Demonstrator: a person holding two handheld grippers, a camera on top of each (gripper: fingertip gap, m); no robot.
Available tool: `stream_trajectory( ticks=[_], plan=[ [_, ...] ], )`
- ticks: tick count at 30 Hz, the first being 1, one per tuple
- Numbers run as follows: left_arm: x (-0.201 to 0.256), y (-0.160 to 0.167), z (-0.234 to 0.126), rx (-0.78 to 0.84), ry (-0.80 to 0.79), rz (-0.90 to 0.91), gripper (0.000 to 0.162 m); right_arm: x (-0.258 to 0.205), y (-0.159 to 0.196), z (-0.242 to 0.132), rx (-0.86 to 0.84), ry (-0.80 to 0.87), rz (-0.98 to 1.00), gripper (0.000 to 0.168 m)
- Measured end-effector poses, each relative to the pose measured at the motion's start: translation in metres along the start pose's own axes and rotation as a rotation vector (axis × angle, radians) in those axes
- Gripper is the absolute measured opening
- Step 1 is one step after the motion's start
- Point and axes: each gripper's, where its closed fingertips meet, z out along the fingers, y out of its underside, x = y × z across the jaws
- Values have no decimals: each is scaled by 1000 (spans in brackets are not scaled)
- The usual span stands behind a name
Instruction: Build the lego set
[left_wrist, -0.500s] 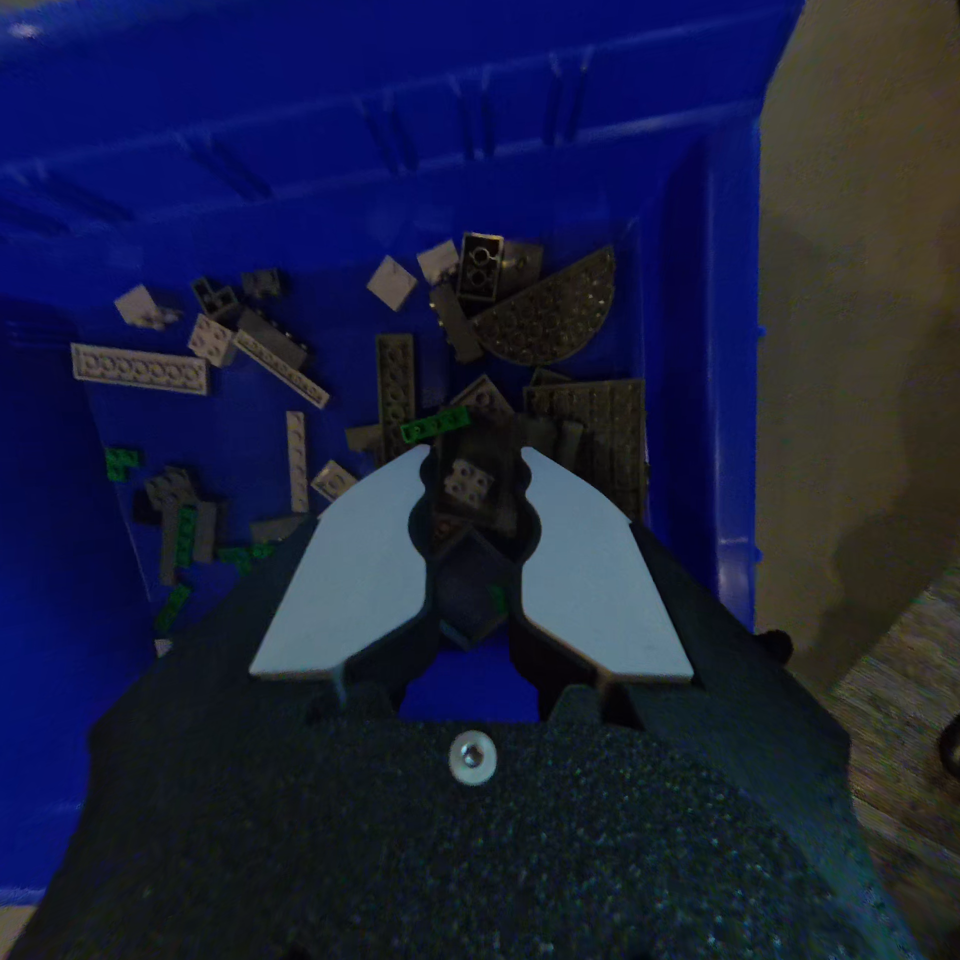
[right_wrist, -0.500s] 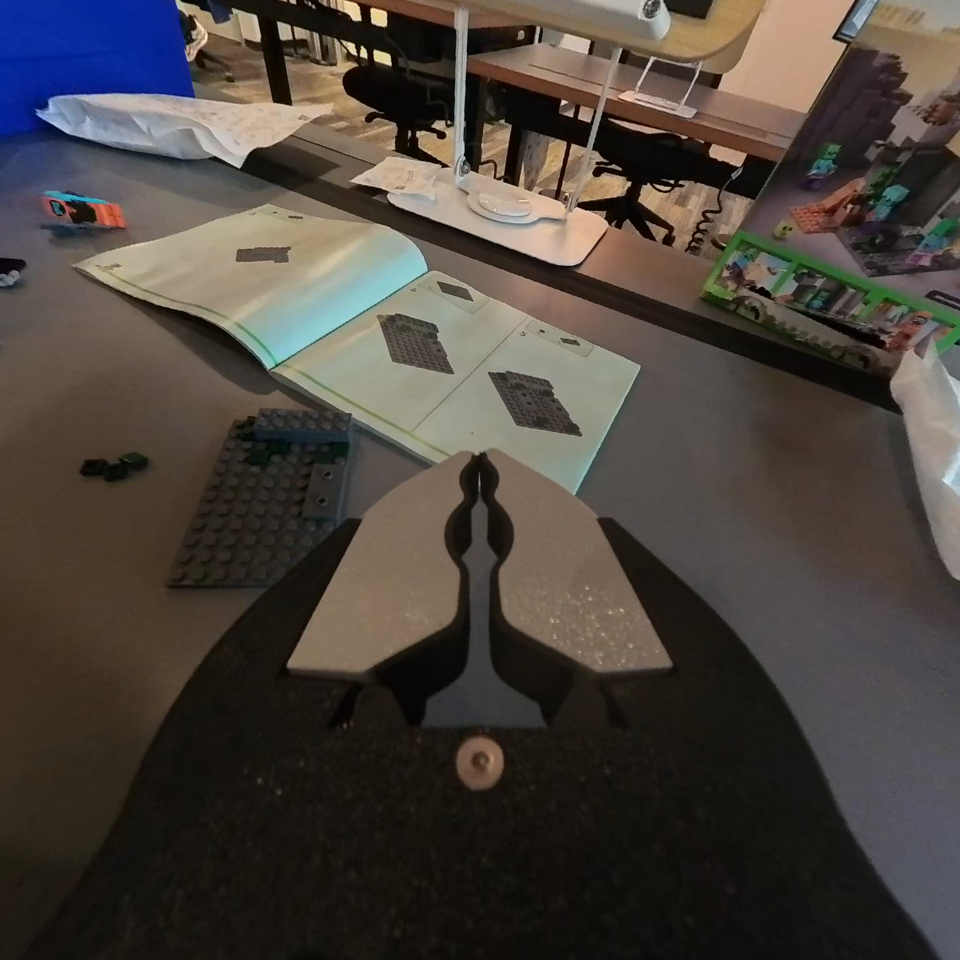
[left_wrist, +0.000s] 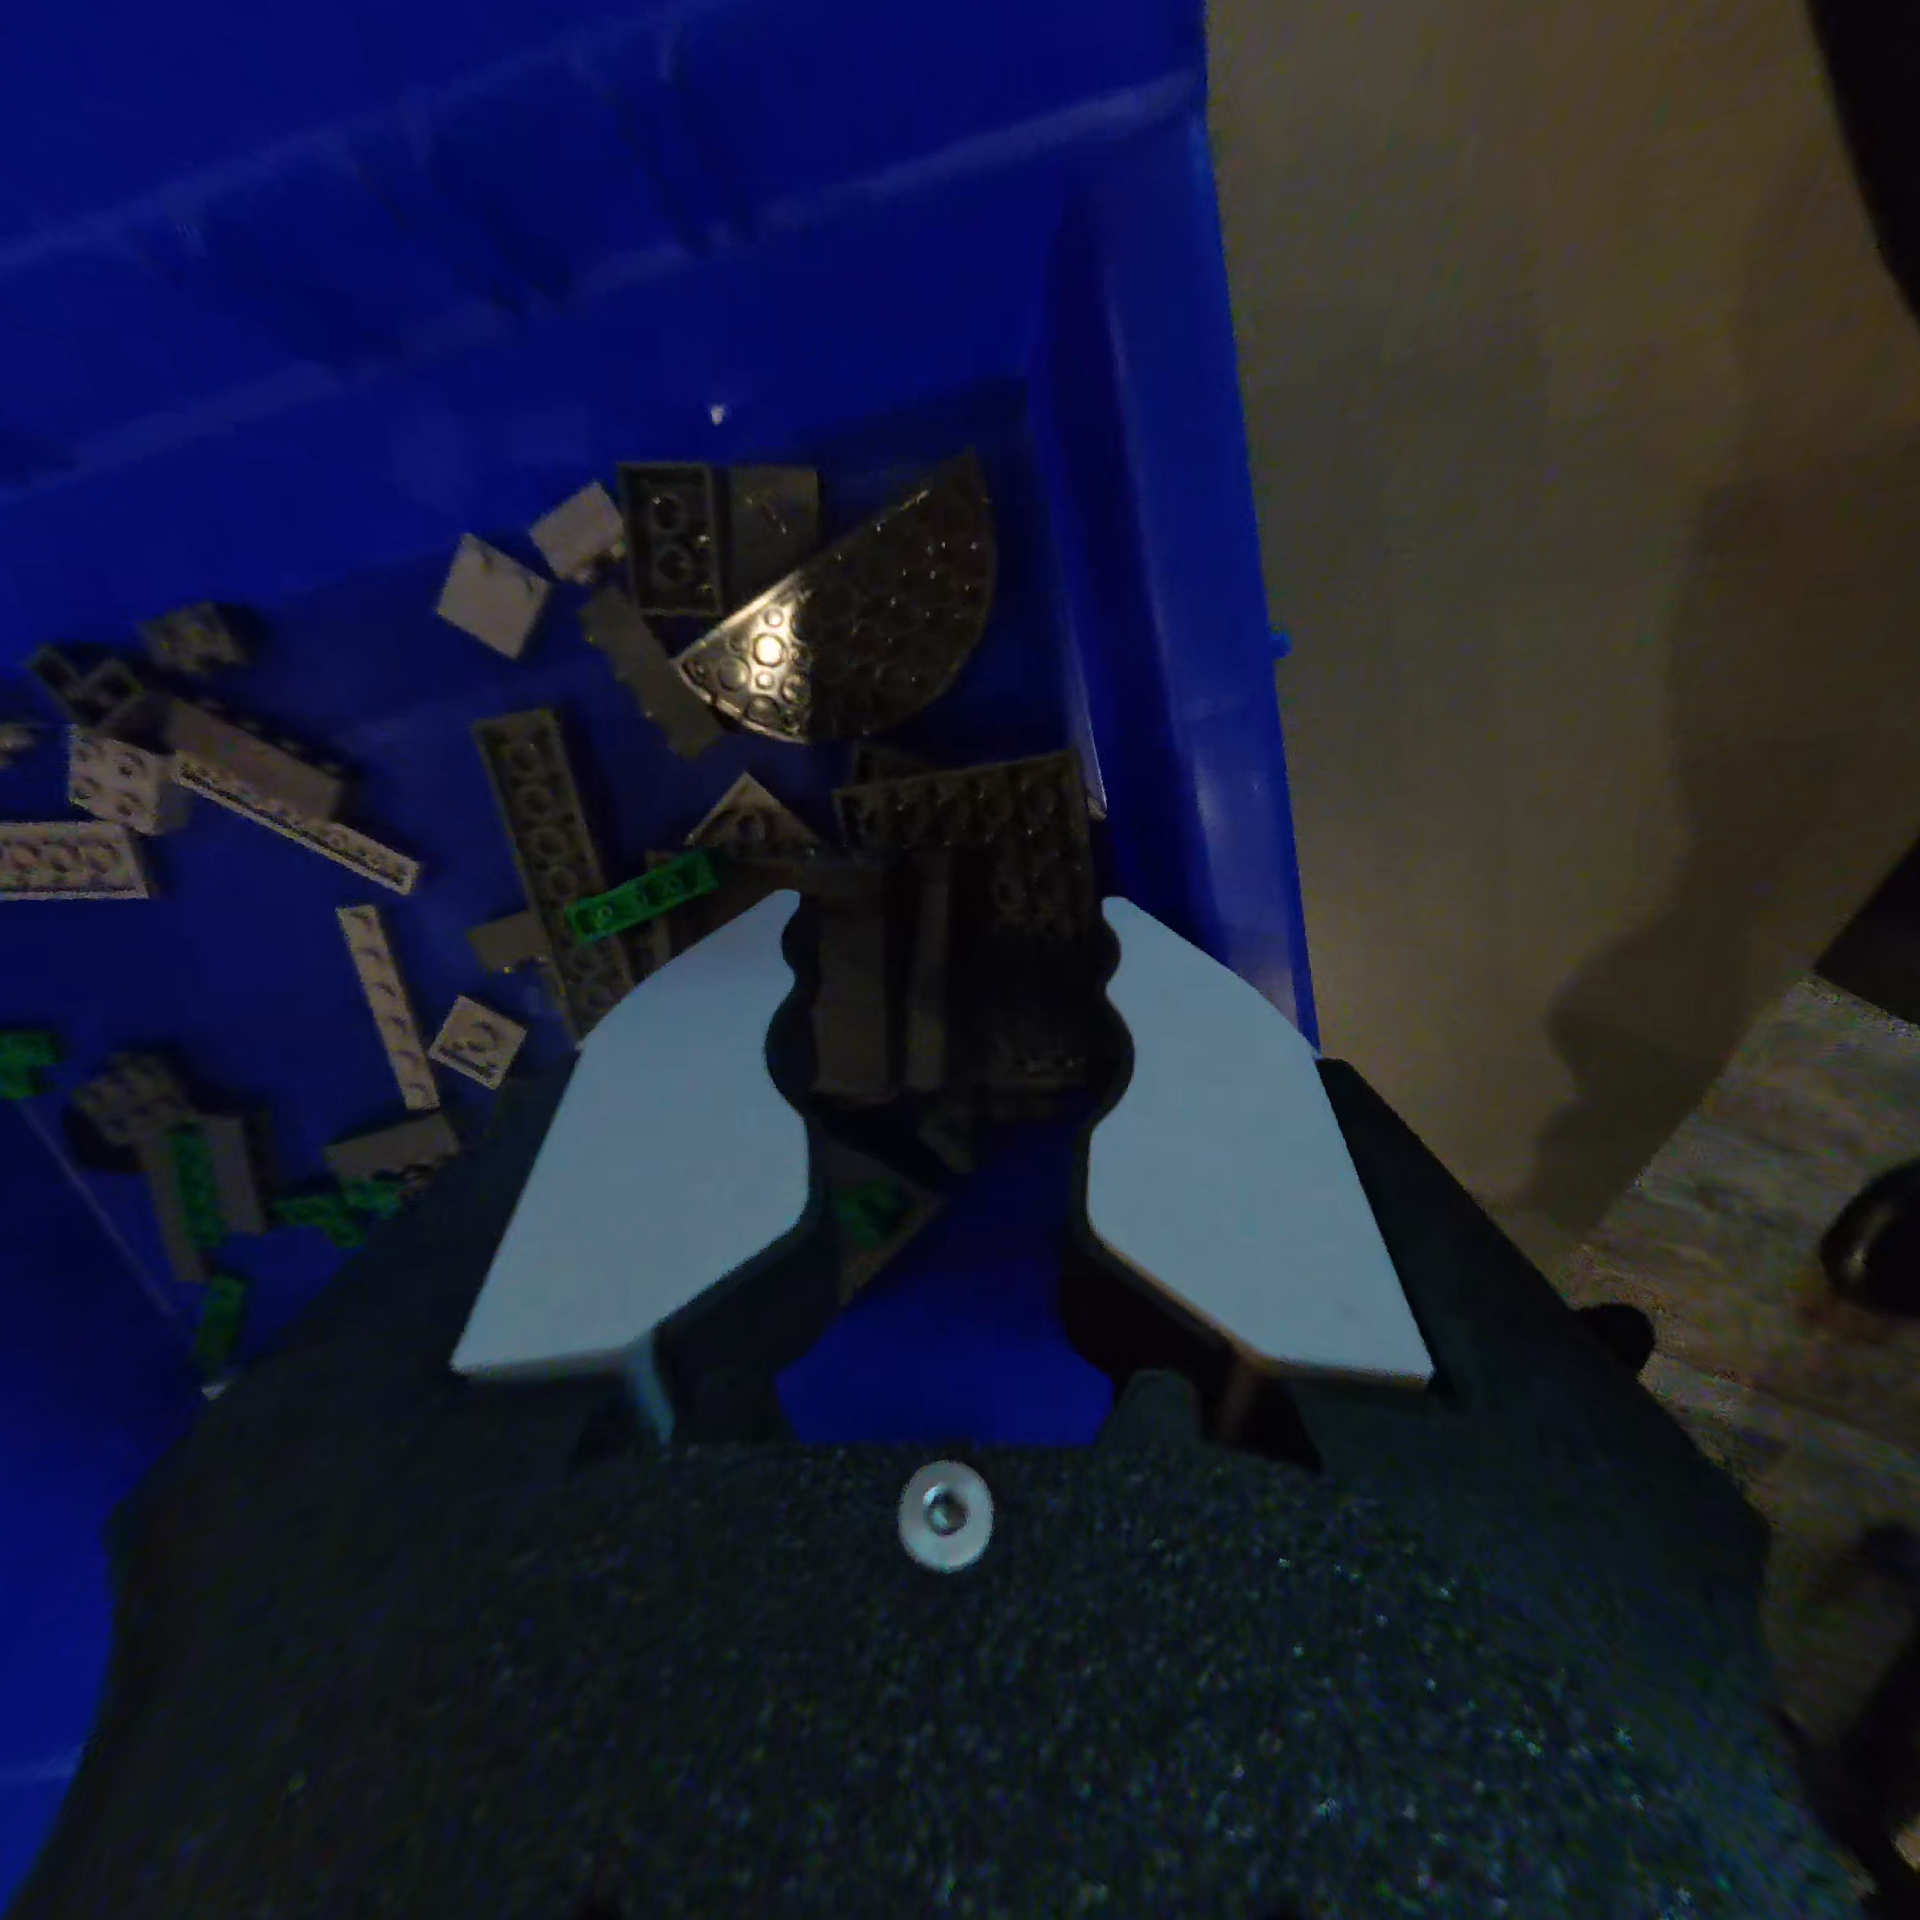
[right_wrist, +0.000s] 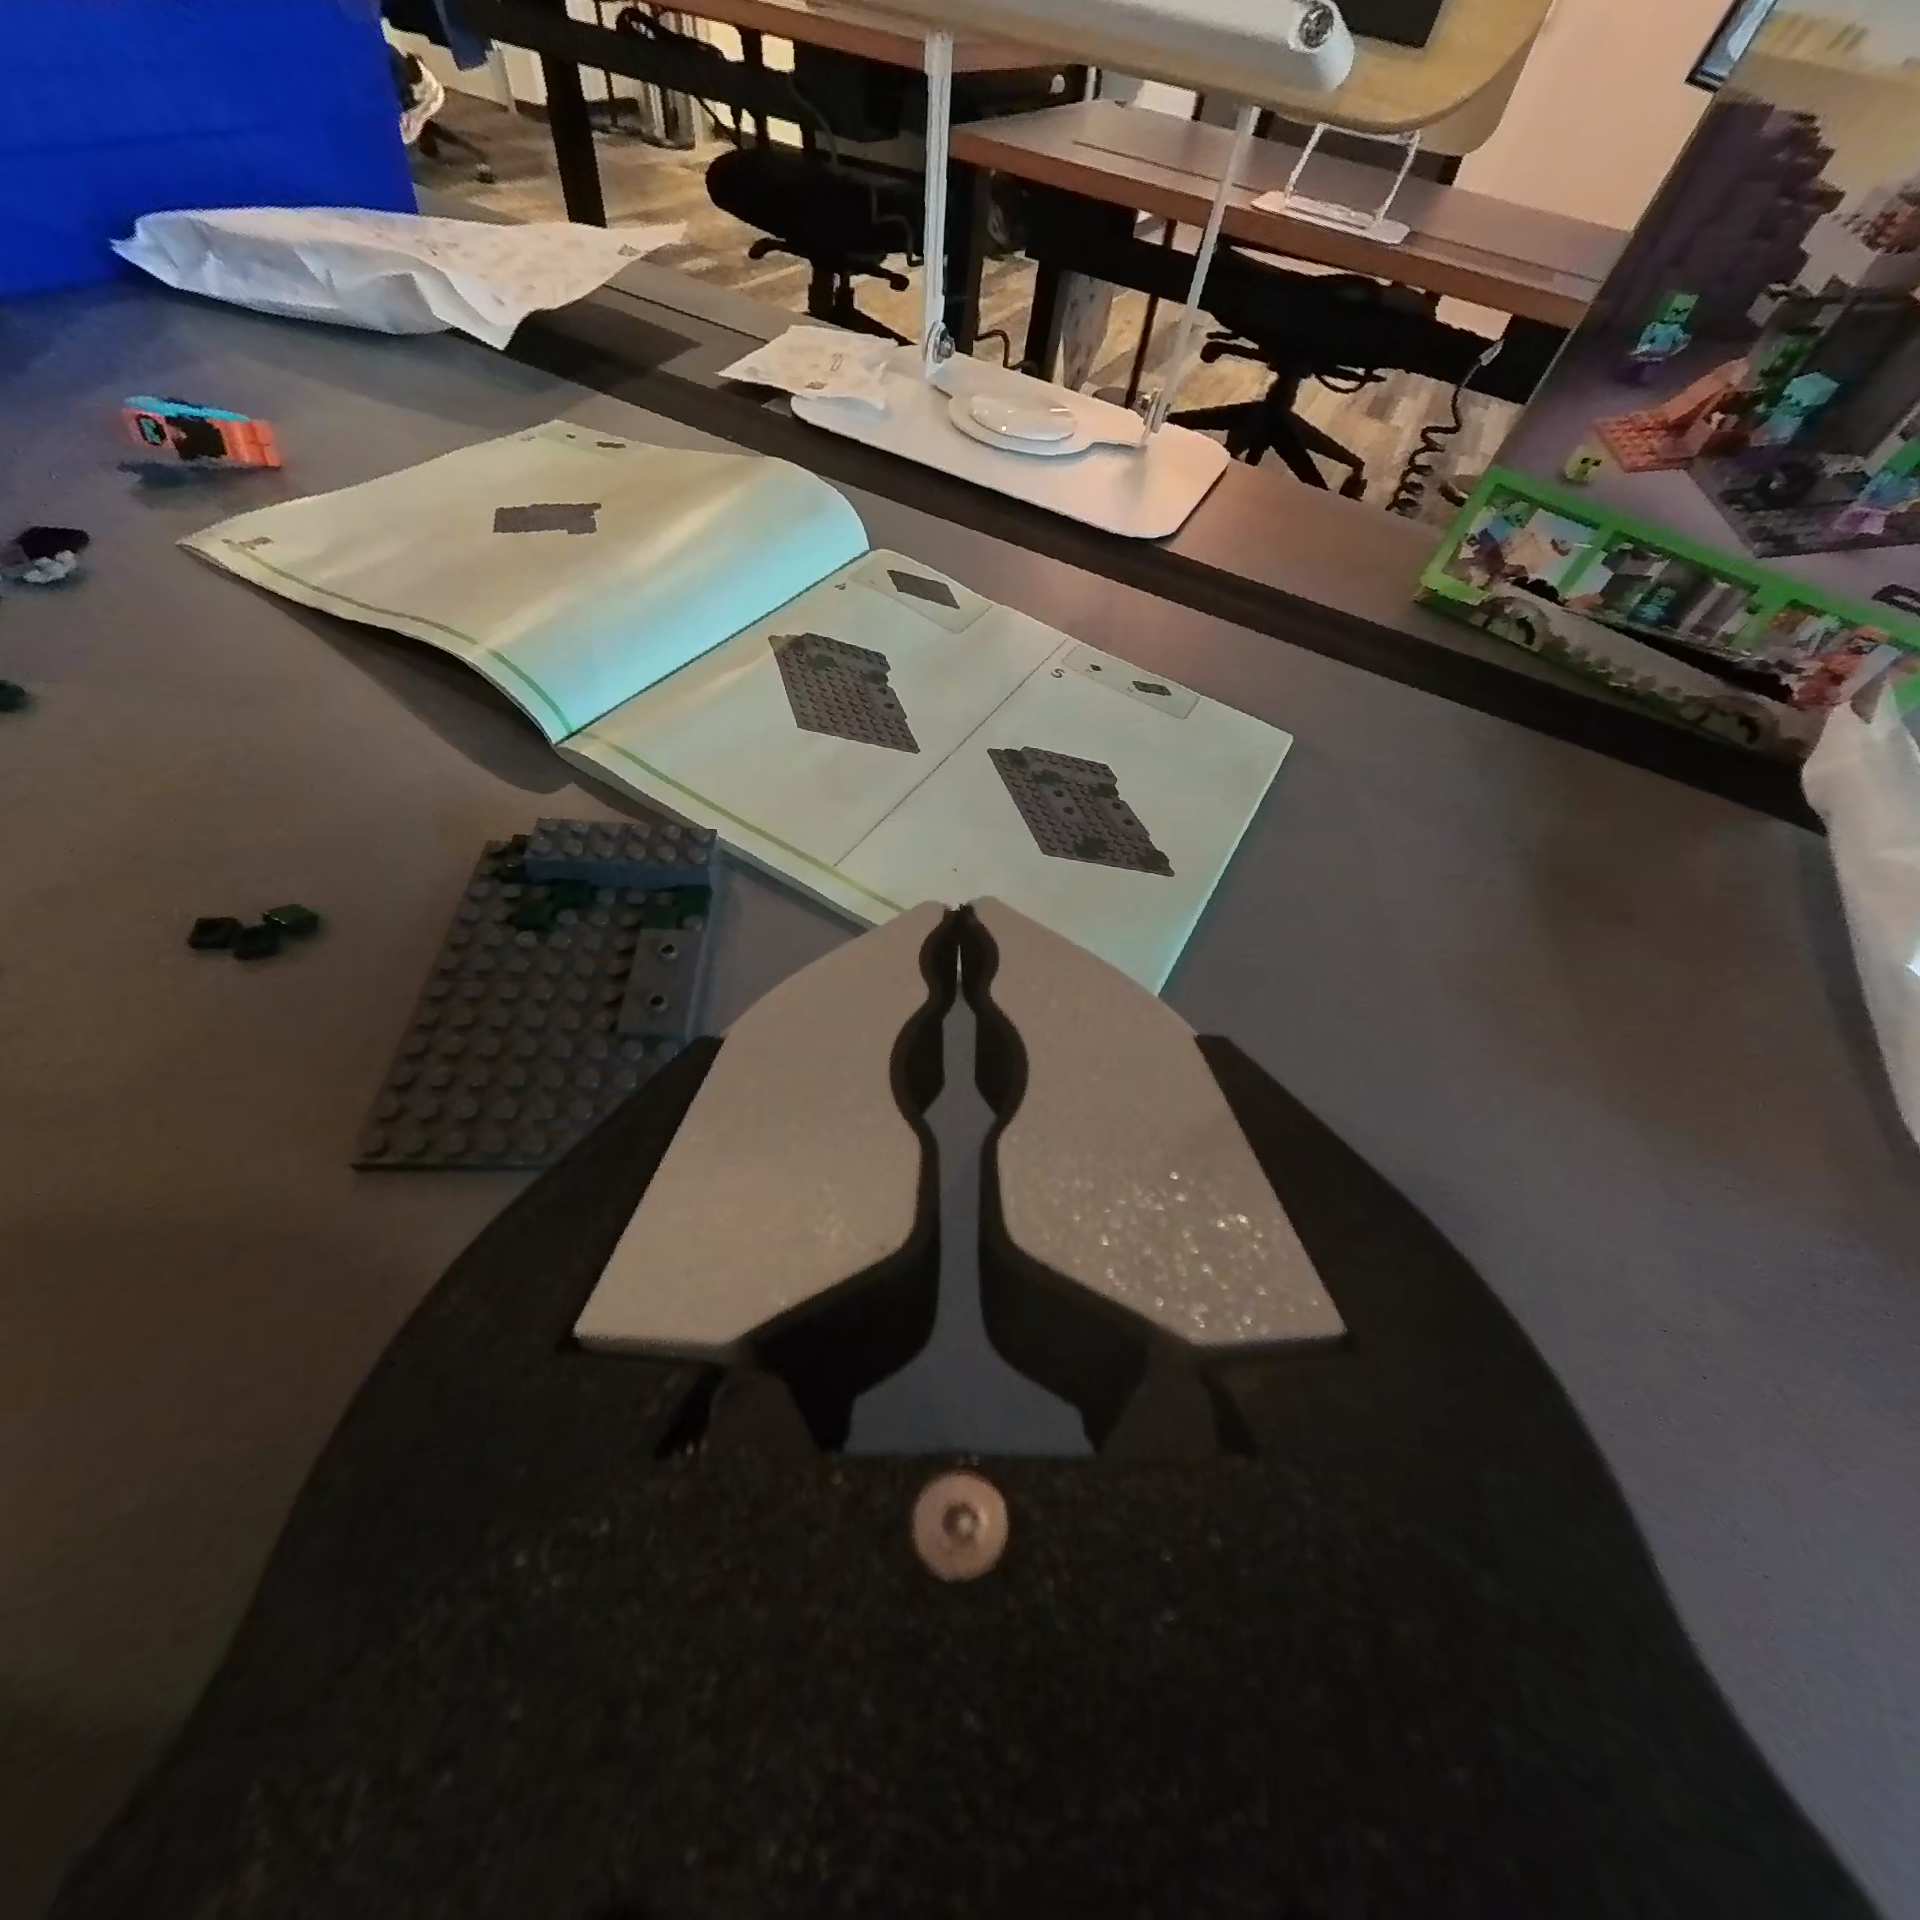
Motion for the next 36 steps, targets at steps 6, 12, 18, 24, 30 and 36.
stream_trajectory(
  ticks=[6, 12, 18, 24, 30, 36],
  plan=[
    [-9, -2, 5, -39, -61, 38, 54, 0, -2, -2, 17, -11, 16, 0],
    [-23, -6, 5, -32, -130, 58, 25, 0, -3, -3, 21, -16, 23, 0],
    [-44, -3, 7, -50, -198, 56, 1, 1, -2, -2, 17, -16, 30, 0],
    [-69, -9, -7, 5, -284, 2, 1, 2, -2, -2, 16, -13, 31, 0],
    [-74, -14, -24, 62, -327, -30, 13, 1, -2, -2, 19, -16, 34, 0],
    [-61, -11, -28, 72, -301, -30, 28, 1, -3, -3, 24, -21, 32, 0]
  ],
)
